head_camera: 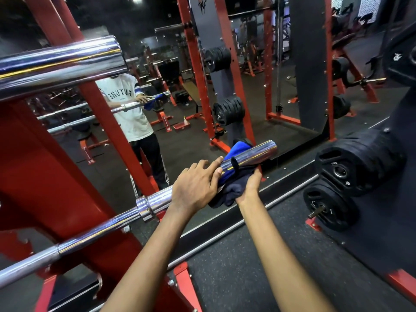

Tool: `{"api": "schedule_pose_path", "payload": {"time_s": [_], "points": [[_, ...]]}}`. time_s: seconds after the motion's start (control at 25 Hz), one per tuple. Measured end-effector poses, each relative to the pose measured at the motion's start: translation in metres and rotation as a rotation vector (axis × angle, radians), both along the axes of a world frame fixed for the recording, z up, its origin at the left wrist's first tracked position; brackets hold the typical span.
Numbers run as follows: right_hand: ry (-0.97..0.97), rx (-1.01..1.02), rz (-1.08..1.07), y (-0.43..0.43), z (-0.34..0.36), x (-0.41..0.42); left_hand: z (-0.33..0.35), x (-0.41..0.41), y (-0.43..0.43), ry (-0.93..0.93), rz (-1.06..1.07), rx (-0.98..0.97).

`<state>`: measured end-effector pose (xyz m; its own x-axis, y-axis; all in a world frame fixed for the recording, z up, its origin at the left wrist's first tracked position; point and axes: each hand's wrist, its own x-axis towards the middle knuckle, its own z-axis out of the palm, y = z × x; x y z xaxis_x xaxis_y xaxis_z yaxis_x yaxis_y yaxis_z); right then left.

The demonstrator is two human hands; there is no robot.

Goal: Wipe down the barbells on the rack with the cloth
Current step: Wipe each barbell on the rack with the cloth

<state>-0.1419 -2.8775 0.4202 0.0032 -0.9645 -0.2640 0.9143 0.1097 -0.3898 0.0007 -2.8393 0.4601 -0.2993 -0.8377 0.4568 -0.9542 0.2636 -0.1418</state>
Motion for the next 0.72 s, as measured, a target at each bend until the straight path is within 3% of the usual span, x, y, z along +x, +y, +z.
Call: {"api": "schedule_pose_path", "payload": {"time_s": [0.16, 0.28, 0.44, 0.52, 0.72], "points": [[0.115, 0.048, -0.091, 0.004, -0.011, 0.005, 0.001, 0.000, 0.001, 0.011, 0.016, 0.015], [0.424, 0.207, -0.399, 0.011, -0.012, 0.005, 0.006, 0.002, 0.003, 0.027, 0.014, 0.107], [0.686, 0.021, -0.803, 0.026, 0.013, 0.000, 0.030, 0.006, 0.013, 0.292, -0.113, 0.211], [0.830, -0.108, -0.824, 0.030, 0.039, -0.002, 0.052, 0.011, 0.026, 0.330, -0.169, 0.085], [0.912, -0.416, -0.792, 0.043, 0.128, 0.018, 0.122, 0.039, 0.067, 0.282, -0.307, -0.343]]}}
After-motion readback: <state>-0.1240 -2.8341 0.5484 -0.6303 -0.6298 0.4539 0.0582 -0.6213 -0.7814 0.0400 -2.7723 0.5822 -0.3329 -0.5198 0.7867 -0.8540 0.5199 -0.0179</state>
